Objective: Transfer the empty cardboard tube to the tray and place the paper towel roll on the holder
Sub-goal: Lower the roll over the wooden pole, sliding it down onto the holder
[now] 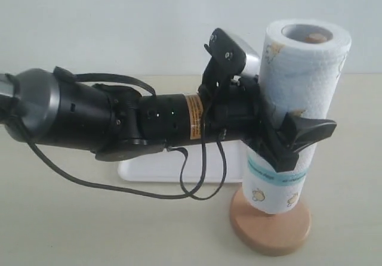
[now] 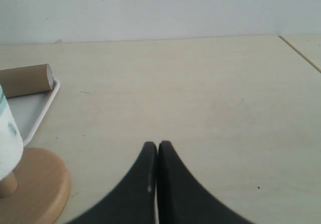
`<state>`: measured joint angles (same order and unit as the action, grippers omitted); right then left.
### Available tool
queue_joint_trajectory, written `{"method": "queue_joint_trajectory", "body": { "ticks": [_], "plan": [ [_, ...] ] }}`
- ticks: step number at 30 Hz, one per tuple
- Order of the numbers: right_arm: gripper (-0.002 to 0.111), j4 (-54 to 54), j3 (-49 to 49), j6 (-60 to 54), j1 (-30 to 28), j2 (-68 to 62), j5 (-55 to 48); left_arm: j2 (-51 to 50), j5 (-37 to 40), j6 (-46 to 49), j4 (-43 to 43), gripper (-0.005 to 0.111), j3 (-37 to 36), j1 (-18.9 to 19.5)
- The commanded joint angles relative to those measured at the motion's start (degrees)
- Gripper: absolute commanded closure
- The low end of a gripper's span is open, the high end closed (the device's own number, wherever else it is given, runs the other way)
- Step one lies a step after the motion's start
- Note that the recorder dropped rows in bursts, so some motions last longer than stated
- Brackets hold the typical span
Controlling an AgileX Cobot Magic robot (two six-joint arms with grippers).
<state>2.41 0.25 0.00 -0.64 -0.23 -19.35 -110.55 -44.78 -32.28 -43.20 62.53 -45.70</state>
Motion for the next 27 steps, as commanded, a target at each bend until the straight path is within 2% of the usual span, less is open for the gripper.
{"method": "queue_joint_trajectory", "body": {
  "ticks": [1,7,12,14,17,20,21,24,26,27],
  "plan": [
    [0.108,0.0,-0.2,0.0,-0.3,0.2,0.3,-3.1,-5.9,2.9,2.1,0.103,0.0,-0.1],
    [0.108,0.0,-0.2,0.0,-0.3,0.2,0.3,-6.7,-7.3,3.8,3.1,0.103,0.0,-0.1],
    [0.108,0.0,-0.2,0.0,-0.3,0.2,0.3,-7.1,-7.4,3.2,0.3,0.102,0.0,-0.1],
    [0.108,0.0,-0.2,0.0,-0.3,0.2,0.3,-7.1,-7.7,3.2,0.3,0.096,0.0,-0.1],
    [0.108,0.0,-0.2,0.0,-0.3,0.2,0.3,-7.1,-7.7,0.6,0.3,0.074,0.0,-0.1],
    [0.108,0.0,-0.2,0.0,-0.3,0.2,0.3,-7.1,-7.5,-5.4,0.3,0.044,0.0,-0.1],
    [0.108,0.0,-0.2,0.0,-0.3,0.2,0.3,-7.1,-7.5,-6.4,0.3,0.03,0.0,-0.1],
    [0.108,0.0,-0.2,0.0,-0.3,0.2,0.3,-7.1,-7.7,-6.5,0.3,0.005,0.0,-0.1],
    [0.108,0.0,-0.2,0.0,-0.3,0.2,0.3,-7.1,-7.9,-6.5,0.3,-0.003,0.0,-0.1],
    [0.108,0.0,-0.2,0.0,-0.3,0.2,0.3,-7.1,-7.9,-6.7,0.1,-0.003,0.0,-0.1]
  ]
}}
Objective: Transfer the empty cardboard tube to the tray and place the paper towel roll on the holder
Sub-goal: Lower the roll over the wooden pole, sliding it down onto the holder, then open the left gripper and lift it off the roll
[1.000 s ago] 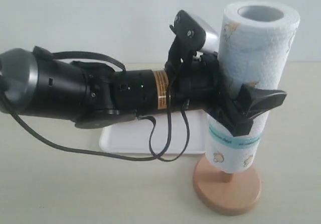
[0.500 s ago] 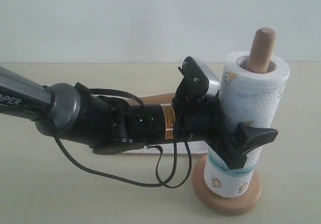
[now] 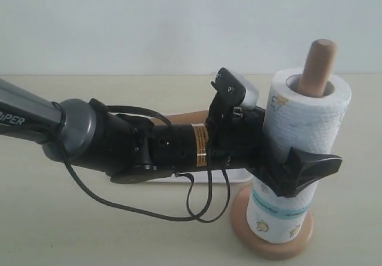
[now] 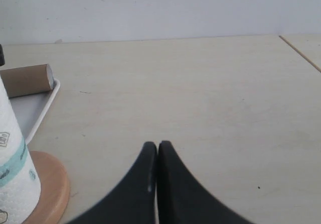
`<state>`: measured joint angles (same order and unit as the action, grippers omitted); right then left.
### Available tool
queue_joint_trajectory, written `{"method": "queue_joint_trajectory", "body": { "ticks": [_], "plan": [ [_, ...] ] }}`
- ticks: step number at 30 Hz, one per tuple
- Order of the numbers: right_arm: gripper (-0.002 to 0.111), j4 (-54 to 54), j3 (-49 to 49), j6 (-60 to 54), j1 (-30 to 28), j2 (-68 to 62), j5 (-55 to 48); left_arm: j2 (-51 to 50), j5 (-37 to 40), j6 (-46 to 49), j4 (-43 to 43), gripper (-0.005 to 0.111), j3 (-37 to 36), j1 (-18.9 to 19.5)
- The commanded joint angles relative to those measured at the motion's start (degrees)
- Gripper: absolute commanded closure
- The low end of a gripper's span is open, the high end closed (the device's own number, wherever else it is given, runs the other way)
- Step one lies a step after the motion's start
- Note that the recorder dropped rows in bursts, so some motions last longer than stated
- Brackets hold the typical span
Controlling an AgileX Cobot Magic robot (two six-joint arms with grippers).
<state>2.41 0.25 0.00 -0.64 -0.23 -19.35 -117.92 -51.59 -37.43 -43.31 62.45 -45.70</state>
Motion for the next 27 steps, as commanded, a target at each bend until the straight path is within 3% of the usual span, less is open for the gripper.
{"method": "queue_joint_trajectory", "body": {
  "ticks": [1,15,23,27],
  "plan": [
    [0.108,0.0,-0.2,0.0,-0.3,0.2,0.3,0.3,-1.1,-1.6,0.2,-0.003,0.1,-0.1],
    [0.108,0.0,-0.2,0.0,-0.3,0.2,0.3,2.8,-2.0,1.6,0.2,-0.003,0.1,0.0],
    [0.108,0.0,-0.2,0.0,-0.3,0.2,0.3,11.5,0.3,2.0,0.3,-0.003,0.1,0.5],
    [0.108,0.0,-0.2,0.0,-0.3,0.2,0.3,21.3,7.5,2.0,0.7,-0.003,0.2,0.5]
  ]
}}
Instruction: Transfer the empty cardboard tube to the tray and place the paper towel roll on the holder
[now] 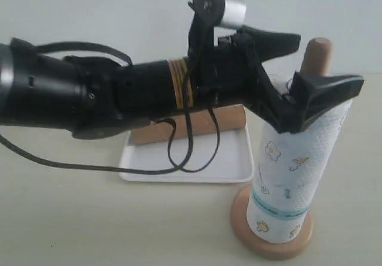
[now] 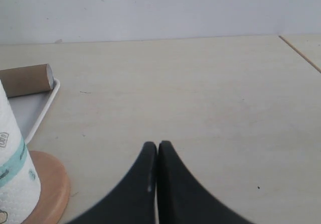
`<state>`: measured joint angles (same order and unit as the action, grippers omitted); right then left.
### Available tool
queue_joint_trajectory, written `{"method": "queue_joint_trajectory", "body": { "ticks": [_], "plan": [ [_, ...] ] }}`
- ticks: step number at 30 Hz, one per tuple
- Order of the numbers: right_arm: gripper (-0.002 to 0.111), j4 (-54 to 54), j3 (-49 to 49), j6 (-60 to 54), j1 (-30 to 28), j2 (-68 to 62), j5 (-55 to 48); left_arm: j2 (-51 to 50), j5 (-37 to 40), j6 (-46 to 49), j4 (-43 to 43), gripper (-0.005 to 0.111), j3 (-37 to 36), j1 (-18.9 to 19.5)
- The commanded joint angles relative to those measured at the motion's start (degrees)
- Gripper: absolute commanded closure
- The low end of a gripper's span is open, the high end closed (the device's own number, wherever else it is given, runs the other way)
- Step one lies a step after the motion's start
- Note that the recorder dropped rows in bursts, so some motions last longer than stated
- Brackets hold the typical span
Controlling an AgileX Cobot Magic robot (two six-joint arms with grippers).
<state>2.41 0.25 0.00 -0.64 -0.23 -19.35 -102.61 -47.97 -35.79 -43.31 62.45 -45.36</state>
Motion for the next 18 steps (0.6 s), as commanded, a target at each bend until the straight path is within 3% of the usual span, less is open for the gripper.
{"method": "queue_joint_trajectory", "body": {
  "ticks": [1,11,18],
  "plan": [
    [0.108,0.0,-0.2,0.0,-0.3,0.2,0.3,9.2,4.3,0.3,0.9,-0.003,0.3,0.2],
    [0.108,0.0,-0.2,0.0,-0.3,0.2,0.3,24.5,6.5,-7.5,-0.6,-0.003,7.6,0.2],
    [0.108,0.0,-0.2,0.0,-0.3,0.2,0.3,29.9,16.7,-9.4,-18.3,0.001,7.5,0.2]
  ]
}}
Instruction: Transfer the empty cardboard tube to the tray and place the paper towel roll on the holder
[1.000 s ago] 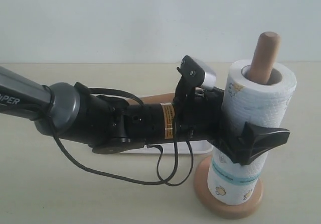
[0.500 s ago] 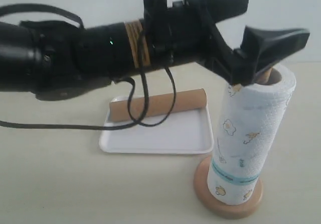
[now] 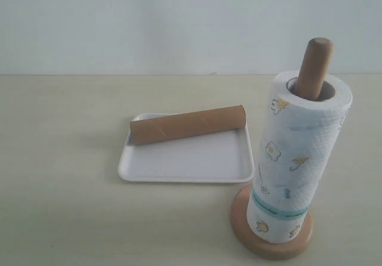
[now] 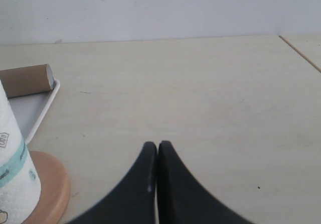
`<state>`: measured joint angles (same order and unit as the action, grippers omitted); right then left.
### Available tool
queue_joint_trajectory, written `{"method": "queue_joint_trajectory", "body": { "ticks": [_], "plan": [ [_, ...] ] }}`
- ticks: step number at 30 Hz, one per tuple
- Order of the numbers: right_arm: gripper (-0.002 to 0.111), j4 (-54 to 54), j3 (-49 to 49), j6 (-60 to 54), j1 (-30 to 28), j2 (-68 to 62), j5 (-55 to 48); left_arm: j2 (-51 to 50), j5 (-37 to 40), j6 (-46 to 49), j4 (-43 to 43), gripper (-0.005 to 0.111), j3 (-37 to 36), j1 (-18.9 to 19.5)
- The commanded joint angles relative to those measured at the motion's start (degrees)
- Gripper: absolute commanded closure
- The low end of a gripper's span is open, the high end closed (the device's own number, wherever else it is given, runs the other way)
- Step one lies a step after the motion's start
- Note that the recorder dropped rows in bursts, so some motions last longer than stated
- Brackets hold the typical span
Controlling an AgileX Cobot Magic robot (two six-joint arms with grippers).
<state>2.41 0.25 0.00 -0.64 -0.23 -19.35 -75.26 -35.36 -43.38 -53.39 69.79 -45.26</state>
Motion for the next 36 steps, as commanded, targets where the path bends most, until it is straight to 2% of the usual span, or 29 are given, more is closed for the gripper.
{"method": "queue_joint_trajectory", "body": {
  "ticks": [1,3,4,6,8,9,14,19,23,36],
  "plan": [
    [0.108,0.0,-0.2,0.0,-0.3,0.2,0.3,3.2,4.7,-2.9,-8.8,0.006,0.1,0.1],
    [0.108,0.0,-0.2,0.0,-0.3,0.2,0.3,4.2,6.5,-5.7,-9.9,0.022,0.1,0.1],
    [0.108,0.0,-0.2,0.0,-0.3,0.2,0.3,4.8,7.8,-6.8,-10.8,0.034,0.1,0.1],
    [0.108,0.0,-0.2,0.0,-0.3,0.2,0.3,5.6,11.1,-8.6,-11.2,0.063,0.1,0.1],
    [0.108,0.0,-0.2,0.0,-0.3,0.2,0.3,6.5,15.3,-9.0,-11.2,0.098,0.1,0.1],
    [0.108,0.0,-0.2,0.0,-0.3,0.2,0.3,6.8,17.0,-8.6,-11.3,0.101,0.1,0.1],
    [0.108,0.0,-0.2,0.0,-0.3,0.2,0.3,7.0,26.3,-8.6,-15.2,0.101,-0.1,0.1],
    [0.108,0.0,-0.2,0.0,-0.3,0.2,0.3,7.1,37.9,-8.7,-15.2,0.101,-1.2,0.1],
    [0.108,0.0,-0.2,0.0,-0.3,0.2,0.3,7.4,44.2,-8.7,-15.2,0.101,-2.6,0.1],
    [0.108,0.0,-0.2,0.0,-0.3,0.2,0.3,7.5,45.6,-8.7,-14.7,0.101,-4.5,0.1]
  ]
}}
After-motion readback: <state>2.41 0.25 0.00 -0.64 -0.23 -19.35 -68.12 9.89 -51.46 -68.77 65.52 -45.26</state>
